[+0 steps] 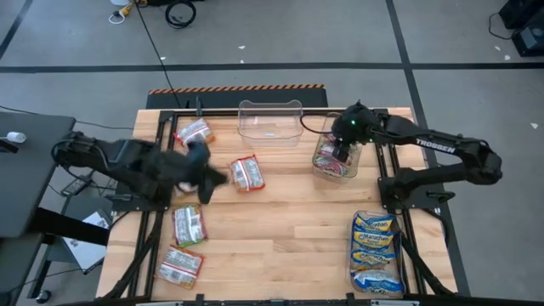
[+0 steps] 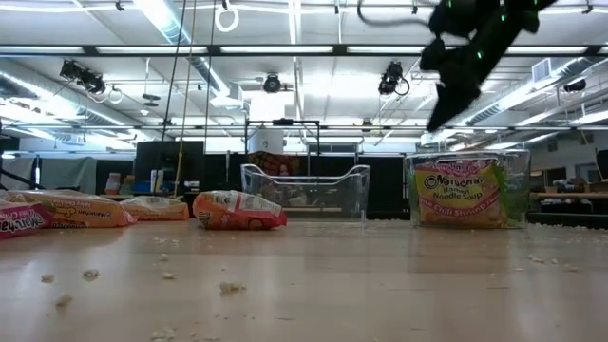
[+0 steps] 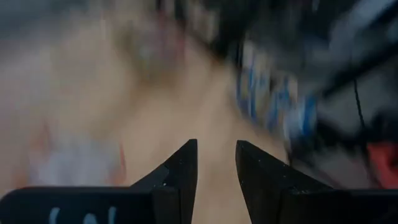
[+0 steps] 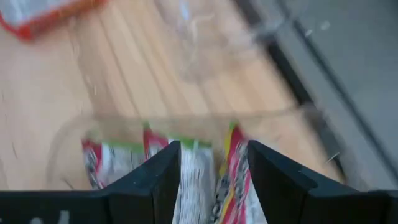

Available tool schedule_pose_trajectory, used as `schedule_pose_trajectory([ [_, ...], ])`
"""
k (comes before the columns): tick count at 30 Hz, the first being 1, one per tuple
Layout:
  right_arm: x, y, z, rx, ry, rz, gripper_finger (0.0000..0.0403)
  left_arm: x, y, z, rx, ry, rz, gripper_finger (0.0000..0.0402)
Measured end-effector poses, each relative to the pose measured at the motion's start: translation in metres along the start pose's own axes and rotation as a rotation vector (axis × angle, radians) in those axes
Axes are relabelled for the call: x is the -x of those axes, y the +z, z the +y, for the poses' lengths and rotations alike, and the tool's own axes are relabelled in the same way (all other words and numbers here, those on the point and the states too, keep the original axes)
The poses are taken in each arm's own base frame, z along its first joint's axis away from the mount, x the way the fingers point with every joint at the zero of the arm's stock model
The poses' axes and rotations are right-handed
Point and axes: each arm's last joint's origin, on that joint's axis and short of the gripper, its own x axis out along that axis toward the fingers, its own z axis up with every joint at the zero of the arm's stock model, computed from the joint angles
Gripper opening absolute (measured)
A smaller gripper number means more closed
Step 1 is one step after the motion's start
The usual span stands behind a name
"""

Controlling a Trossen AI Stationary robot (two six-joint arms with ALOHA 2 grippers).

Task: Sort Maruchan noodles
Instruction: Put the red noodle pack into the top right transparent bin

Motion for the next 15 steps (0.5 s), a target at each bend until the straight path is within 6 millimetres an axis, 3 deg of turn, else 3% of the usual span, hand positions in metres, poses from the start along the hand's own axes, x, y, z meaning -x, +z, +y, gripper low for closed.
schedule_pose_trajectory([
  [5,0.032,0.032,0.031,0.024,-0.014,-0.119,0.0191,-0.001,-0.047,-0.006,0.159,0.095,0.400,0.0114],
  [10,0.060,0.055,0.077,0.007,0.073,-0.211,0.0191,0.010,-0.089,-0.003,0.183,0.262,0.568,0.0114],
  [15,0.067,0.071,0.136,0.026,0.127,-0.232,0.0191,0.005,-0.137,0.015,0.120,0.364,0.743,0.0103],
])
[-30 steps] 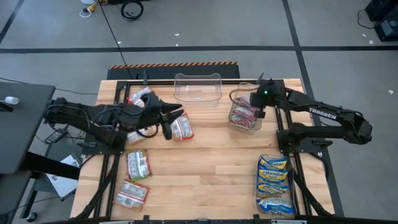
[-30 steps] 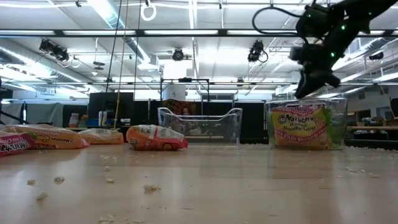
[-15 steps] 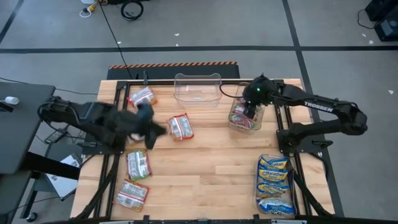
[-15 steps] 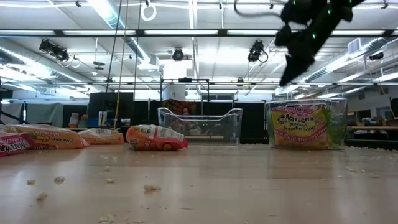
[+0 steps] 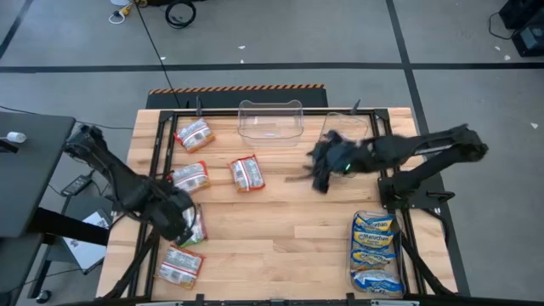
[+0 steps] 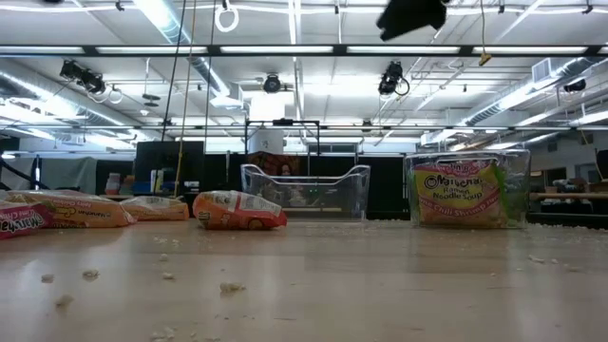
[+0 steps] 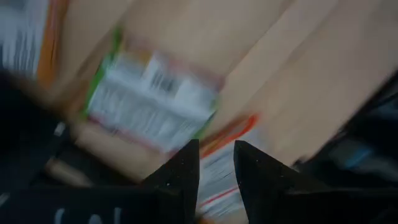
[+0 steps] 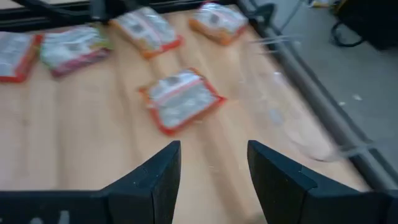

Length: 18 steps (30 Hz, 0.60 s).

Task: Sort Maruchan noodles
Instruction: Put the red noodle pack into the top right transparent bin

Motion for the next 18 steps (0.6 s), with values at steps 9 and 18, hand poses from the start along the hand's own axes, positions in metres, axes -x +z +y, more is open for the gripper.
schedule_pose_trajectory([
  [9,-0.049,0.025,0.101,-0.056,0.080,0.052,0.0191,-0.079,-0.027,0.038,0.013,0.144,0.359,0.0083],
  [18,-0.084,0.057,0.165,-0.105,0.133,0.016,0.0191,-0.125,-0.028,0.070,0.000,0.185,0.275,0.0066],
])
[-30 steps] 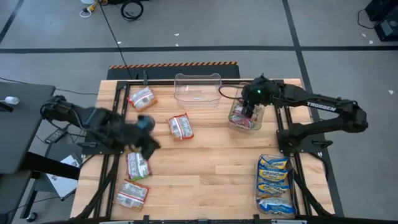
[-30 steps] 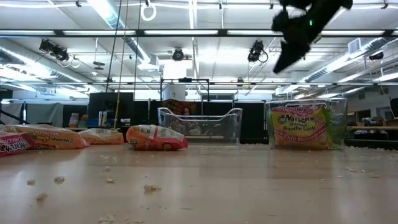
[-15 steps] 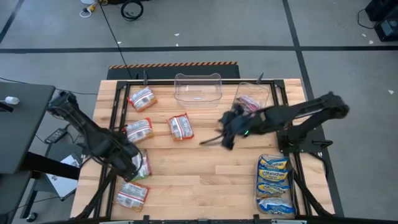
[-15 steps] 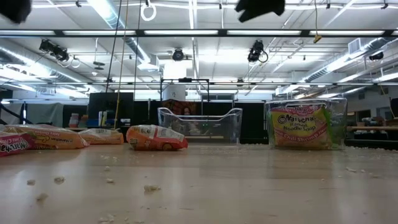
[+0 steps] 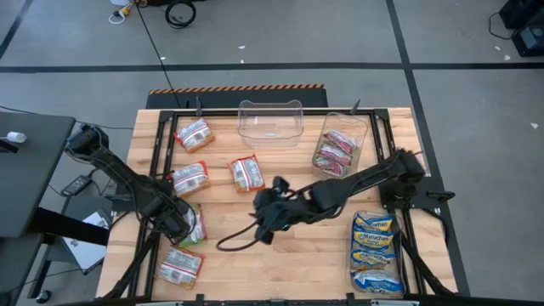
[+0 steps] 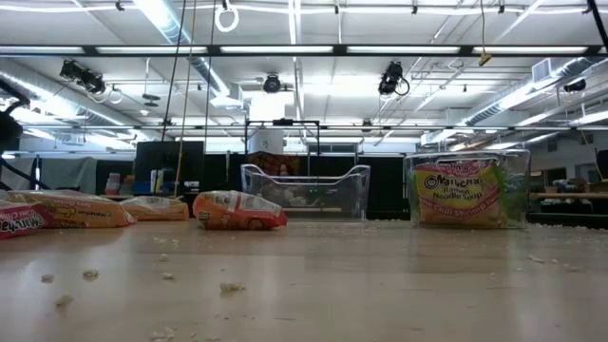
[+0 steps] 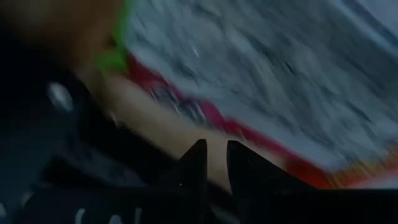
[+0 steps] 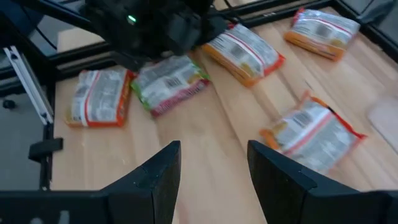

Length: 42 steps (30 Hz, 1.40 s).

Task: Sort Maruchan noodles
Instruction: Put the red noodle pack into the top right transparent bin

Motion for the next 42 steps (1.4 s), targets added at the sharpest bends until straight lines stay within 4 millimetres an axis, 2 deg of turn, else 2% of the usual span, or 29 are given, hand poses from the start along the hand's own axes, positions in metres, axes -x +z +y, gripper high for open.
schedule_pose_trajectory([
  [2,-0.010,0.003,0.008,-0.007,0.005,-0.005,0.0191,-0.005,0.005,0.001,-0.049,-0.016,-0.064,0.0066],
  [5,-0.028,0.004,0.016,-0.005,0.014,0.007,0.0191,-0.003,0.017,-0.012,-0.112,-0.156,-0.198,0.0066],
  [10,-0.068,-0.010,0.020,0.063,-0.016,0.052,0.0194,0.019,0.040,-0.046,-0.227,-0.497,-0.497,0.0066],
  [12,-0.081,-0.020,0.022,0.100,-0.018,0.083,0.0195,0.030,0.045,-0.054,-0.278,-0.557,-0.555,0.0066],
  [15,-0.098,-0.037,0.032,0.153,-0.016,0.114,0.0195,0.043,0.046,-0.057,-0.386,-0.507,-0.569,0.0066],
  [21,-0.127,-0.077,0.054,0.194,-0.020,0.186,0.0195,0.058,0.038,-0.042,-0.527,-0.238,-0.464,0.0066],
  [26,-0.129,-0.079,0.070,0.180,-0.060,0.187,0.0195,0.064,0.030,-0.034,-0.632,-0.171,-0.444,0.0066],
  [28,-0.135,-0.085,0.073,0.200,-0.077,0.199,0.0195,0.066,0.029,-0.030,-0.659,-0.156,-0.451,0.0066],
  [36,-0.168,-0.110,0.074,0.395,-0.147,0.236,0.0195,0.068,0.027,-0.028,-0.645,-0.161,-0.459,0.0066],
  [42,-0.175,-0.118,0.072,0.540,-0.221,0.226,0.0191,0.067,0.023,-0.030,-0.620,-0.179,-0.448,0.0066],
])
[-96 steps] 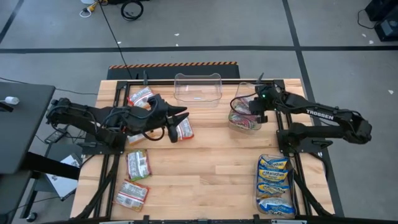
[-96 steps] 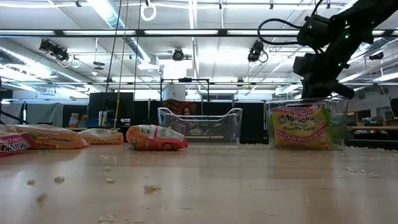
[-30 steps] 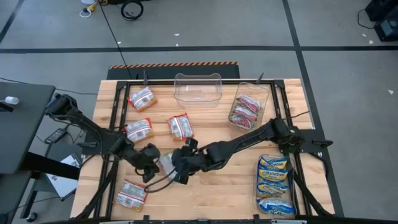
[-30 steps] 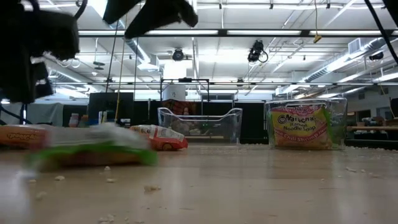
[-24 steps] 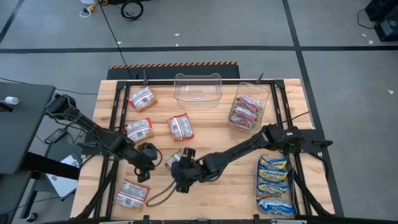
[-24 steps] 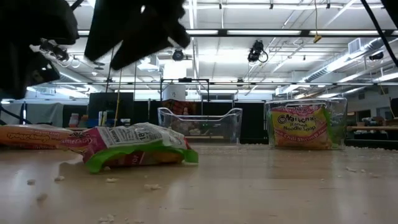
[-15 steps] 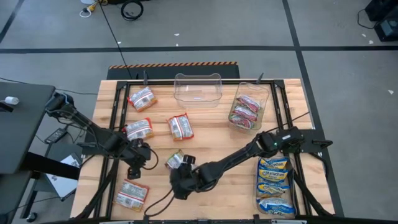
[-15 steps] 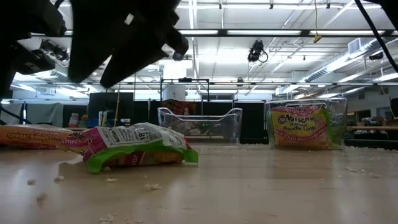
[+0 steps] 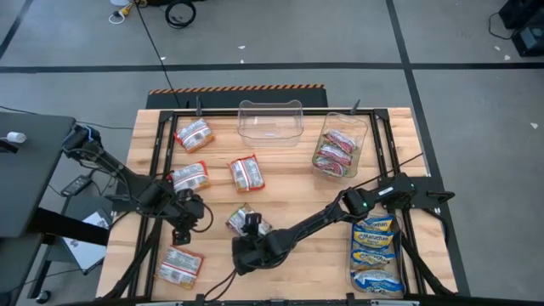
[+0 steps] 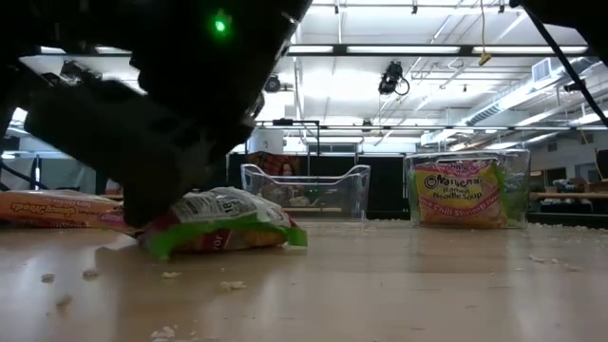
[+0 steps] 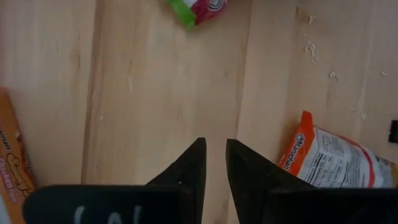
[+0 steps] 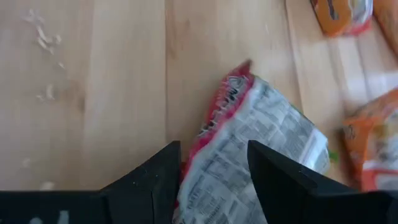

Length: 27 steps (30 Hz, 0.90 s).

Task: Sort Maruchan noodles
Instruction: Put the red noodle pack into the top right transparent bin

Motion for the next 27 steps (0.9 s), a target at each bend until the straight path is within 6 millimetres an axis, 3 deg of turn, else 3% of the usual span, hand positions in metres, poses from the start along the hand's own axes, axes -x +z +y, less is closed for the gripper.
schedule_pose_trajectory([
  [7,-0.015,-0.007,0.008,0.143,-0.059,-0.002,0.0146,0.001,-0.005,-0.006,0.014,-0.015,-0.003,0.0066],
  [11,-0.017,-0.008,0.008,0.117,-0.083,0.004,0.0079,0.001,-0.005,-0.008,0.023,-0.013,-0.016,0.0066],
  [14,-0.006,-0.006,-0.002,0.065,-0.086,0.032,0.0016,0.001,-0.005,-0.008,0.028,-0.012,-0.027,0.0066],
  [19,0.046,0.005,-0.049,-0.059,-0.136,0.102,0.0006,0.001,-0.003,-0.008,0.030,0.011,-0.060,0.0066],
  [27,0.130,0.016,-0.162,0.109,-0.144,0.185,0.0004,0.002,0.005,-0.008,0.053,0.055,-0.192,0.0066],
])
